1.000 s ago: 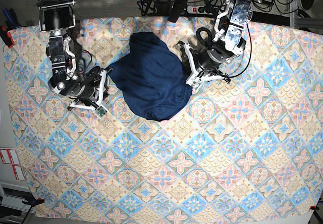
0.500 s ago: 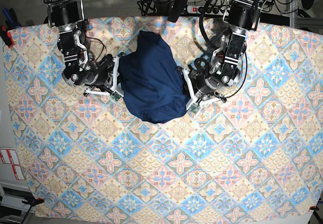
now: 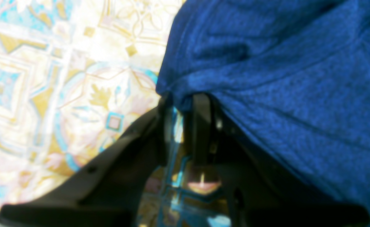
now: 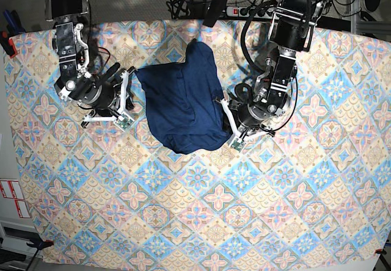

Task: Fold the T-shirt properly
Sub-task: 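Release with the left gripper and lift the bundle with the right gripper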

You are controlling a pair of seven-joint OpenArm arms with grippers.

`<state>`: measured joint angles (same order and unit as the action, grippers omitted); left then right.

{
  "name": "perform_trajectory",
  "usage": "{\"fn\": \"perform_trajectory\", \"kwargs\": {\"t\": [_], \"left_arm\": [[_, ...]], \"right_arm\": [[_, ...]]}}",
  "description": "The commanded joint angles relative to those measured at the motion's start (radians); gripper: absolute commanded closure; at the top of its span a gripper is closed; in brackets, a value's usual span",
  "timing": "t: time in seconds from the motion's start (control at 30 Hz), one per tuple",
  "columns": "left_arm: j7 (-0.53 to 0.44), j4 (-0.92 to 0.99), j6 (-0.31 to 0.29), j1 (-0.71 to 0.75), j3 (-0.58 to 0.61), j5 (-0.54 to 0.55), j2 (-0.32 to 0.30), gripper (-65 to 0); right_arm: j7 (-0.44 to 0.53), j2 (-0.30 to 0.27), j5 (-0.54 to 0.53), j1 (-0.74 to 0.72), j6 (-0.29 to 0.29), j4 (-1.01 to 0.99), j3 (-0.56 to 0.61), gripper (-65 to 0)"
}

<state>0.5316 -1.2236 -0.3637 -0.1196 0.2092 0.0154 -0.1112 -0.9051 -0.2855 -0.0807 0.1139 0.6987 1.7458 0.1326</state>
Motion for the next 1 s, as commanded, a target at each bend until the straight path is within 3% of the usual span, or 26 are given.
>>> {"fn": "perform_trajectory", "kwargs": {"t": [0.0, 0.13, 0.27, 0.43, 0.6, 0.97], "left_arm": [[-0.028, -0.058, 0.012, 0.005, -0.029, 0.01, 0.0, -10.7], [-0.026, -0.204, 0.045, 0.108, -0.136, 0.019, 0.006, -10.7], [-0.026, -0.345, 0.047, 0.235, -0.242, 0.021, 0.009, -10.7], [-0.026, -0.467, 0.047, 0.355, -0.39, 0.021, 0.078, -10.7], [-0.026, -0.542, 0.047, 0.432, -0.505, 0.021, 0.132, -10.7], [-0.024, -0.557, 0.047, 0.479, -0.578, 0.021, 0.199, -10.7]], "right_arm": [[0.03, -0.008, -0.021, -0.007, -0.001, 0.05, 0.006, -6.3], [0.03, -0.004, -0.021, 0.014, -0.001, 0.138, 0.065, -6.3], [0.034, 0.018, -0.02, 0.017, -0.001, 0.171, 0.197, -6.3], [0.04, 0.059, -0.017, -0.004, -0.001, 0.171, 0.322, -6.3], [0.04, 0.145, -0.017, -0.02, -0.001, 0.156, 0.375, -6.3], [0.042, 0.308, -0.015, -0.125, -0.001, -0.076, 0.422, -6.3]]}}
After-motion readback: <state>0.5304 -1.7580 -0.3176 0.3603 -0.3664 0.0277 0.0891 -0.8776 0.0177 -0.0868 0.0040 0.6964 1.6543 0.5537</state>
